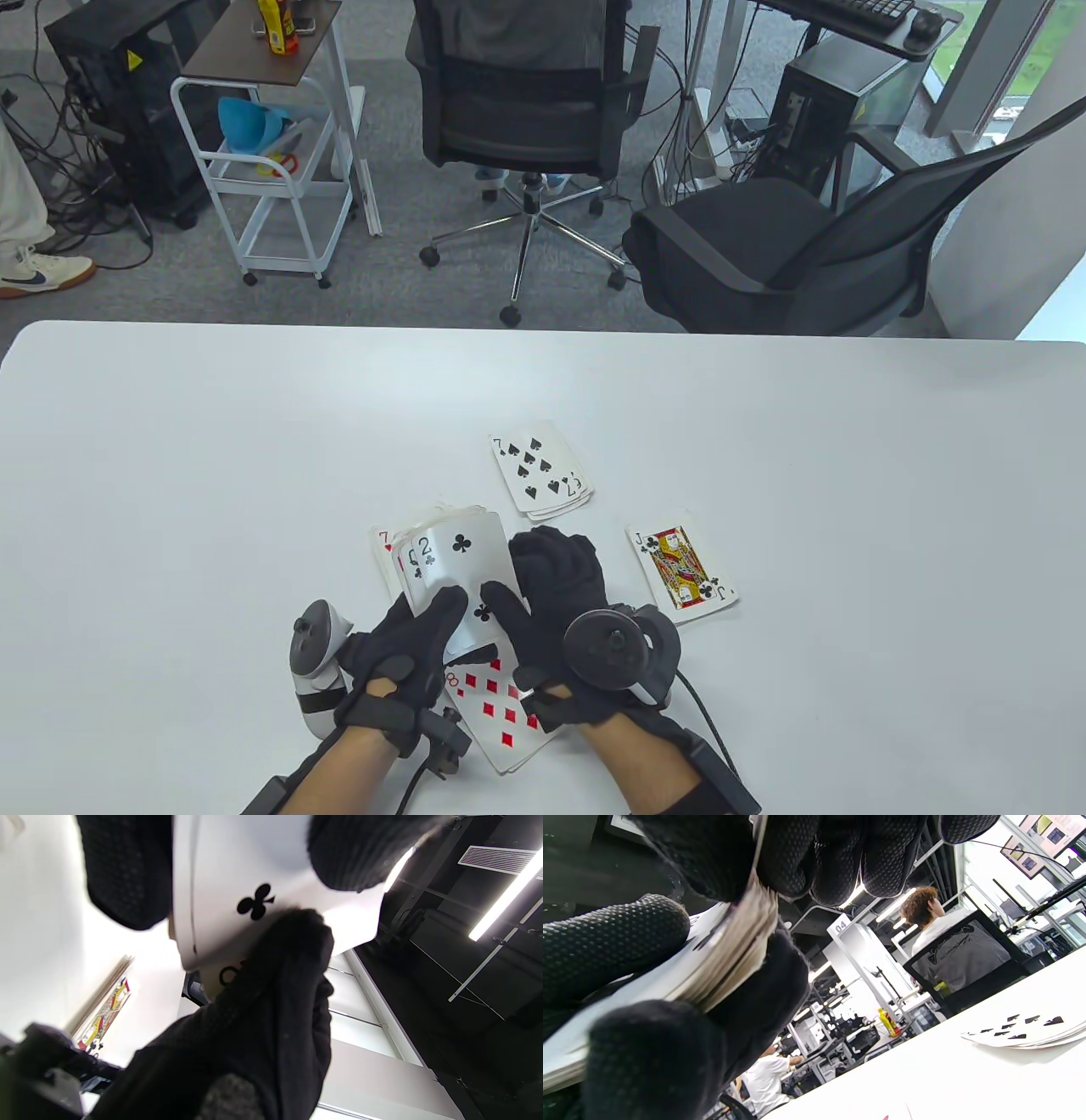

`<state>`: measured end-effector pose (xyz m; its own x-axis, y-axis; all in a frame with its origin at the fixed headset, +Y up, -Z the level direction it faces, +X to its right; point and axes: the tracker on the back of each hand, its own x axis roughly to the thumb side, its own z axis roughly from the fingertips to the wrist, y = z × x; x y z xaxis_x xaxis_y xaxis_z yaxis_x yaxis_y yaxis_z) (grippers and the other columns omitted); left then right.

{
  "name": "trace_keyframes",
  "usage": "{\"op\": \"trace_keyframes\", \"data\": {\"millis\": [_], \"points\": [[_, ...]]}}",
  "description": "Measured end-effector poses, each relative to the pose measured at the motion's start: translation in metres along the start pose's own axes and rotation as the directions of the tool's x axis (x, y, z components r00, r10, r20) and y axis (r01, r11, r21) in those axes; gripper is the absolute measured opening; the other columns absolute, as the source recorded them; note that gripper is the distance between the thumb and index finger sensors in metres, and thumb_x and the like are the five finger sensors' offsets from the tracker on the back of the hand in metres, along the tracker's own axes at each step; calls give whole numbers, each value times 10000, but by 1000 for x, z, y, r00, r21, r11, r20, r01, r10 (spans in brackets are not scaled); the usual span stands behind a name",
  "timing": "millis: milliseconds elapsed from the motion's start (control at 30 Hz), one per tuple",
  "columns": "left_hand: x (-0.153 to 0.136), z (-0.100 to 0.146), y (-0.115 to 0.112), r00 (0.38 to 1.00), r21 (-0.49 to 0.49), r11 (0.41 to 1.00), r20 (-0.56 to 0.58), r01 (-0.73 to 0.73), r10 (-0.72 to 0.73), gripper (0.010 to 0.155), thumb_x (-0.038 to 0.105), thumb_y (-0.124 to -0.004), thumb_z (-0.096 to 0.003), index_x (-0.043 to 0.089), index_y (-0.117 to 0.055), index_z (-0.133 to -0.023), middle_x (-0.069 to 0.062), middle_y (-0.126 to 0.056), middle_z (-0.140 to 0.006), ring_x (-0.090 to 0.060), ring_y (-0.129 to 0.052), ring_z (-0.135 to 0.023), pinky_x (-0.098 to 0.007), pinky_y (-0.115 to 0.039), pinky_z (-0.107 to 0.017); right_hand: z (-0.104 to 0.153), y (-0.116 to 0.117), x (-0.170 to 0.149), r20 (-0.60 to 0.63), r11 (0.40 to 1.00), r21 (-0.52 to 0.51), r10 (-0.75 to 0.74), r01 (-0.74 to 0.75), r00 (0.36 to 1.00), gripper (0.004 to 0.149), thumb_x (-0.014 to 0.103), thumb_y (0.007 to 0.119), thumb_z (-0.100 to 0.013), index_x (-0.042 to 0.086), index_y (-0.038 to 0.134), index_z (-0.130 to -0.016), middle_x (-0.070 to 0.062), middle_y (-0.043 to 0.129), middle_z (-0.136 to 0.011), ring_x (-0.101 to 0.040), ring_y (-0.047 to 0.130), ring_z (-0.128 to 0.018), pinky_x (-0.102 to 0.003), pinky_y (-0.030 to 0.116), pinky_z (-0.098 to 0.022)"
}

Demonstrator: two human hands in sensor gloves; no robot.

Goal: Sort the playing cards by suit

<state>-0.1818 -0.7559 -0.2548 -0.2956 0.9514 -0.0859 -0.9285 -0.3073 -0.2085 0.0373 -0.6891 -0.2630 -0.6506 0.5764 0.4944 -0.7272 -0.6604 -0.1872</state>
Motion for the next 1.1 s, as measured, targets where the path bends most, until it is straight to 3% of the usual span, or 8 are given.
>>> {"op": "trace_keyframes", "data": {"millis": [200,567,733,867,967,1100], "points": [[0,0,0,1000,-1,1000,-6,0,0,559,491,-817,-532,255,-659,-1013,-13,-837,-967,-288,-960,-816,-414,-947,-481,-1,-3,-4,-18,1000,-13,21,-22,1000,380,399,793,-535,125,842,-794,-129,737,-987,-461,615,-993,-720,434,-700],[-1,-1,0,1000,-4,1000,-12,3,-3,559,484,-810,-535,247,-653,-1016,-19,-832,-971,-293,-958,-818,-417,-946,-481,-7,-21,-15,-77,997,-60,52,-57,996,431,385,834,-529,154,751,-883,-140,662,-1031,-480,524,-1024,-722,409,-705],[-1,-1,-1,1000,-11,1000,-14,5,-5,553,482,-811,-535,249,-660,-1013,-17,-841,-964,-288,-967,-811,-414,-950,-476,-14,-54,-46,-204,988,-138,43,-72,978,396,361,800,-547,191,746,-901,-150,635,-1047,-490,491,-1030,-732,381,-702],[-1,-2,-3,1000,-20,1000,-12,9,-10,550,483,-811,-536,250,-663,-1011,-15,-844,-963,-287,-967,-810,-413,-950,-476,-13,-87,-87,-390,970,-159,107,-181,915,380,357,791,-556,202,767,-902,-166,611,-1061,-502,460,-1034,-739,357,-697],[-1,-2,-4,1000,-22,1000,-8,7,-8,548,482,-810,-537,251,-662,-1012,-16,-843,-963,-289,-968,-809,-413,-950,-476,-11,-103,-120,-540,965,-23,208,-262,816,378,355,791,-566,194,777,-907,-185,564,-1085,-516,407,-1041,-749,328,-693],[0,-2,-3,1000,-20,1000,-5,2,-2,548,482,-810,-536,250,-663,-1011,-14,-844,-962,-286,-968,-810,-413,-951,-475,-9,-100,-150,-634,957,189,291,-221,717,380,345,811,-573,168,789,-909,-214,493,-1112,-528,296,-1056,-758,279,-687]]}}
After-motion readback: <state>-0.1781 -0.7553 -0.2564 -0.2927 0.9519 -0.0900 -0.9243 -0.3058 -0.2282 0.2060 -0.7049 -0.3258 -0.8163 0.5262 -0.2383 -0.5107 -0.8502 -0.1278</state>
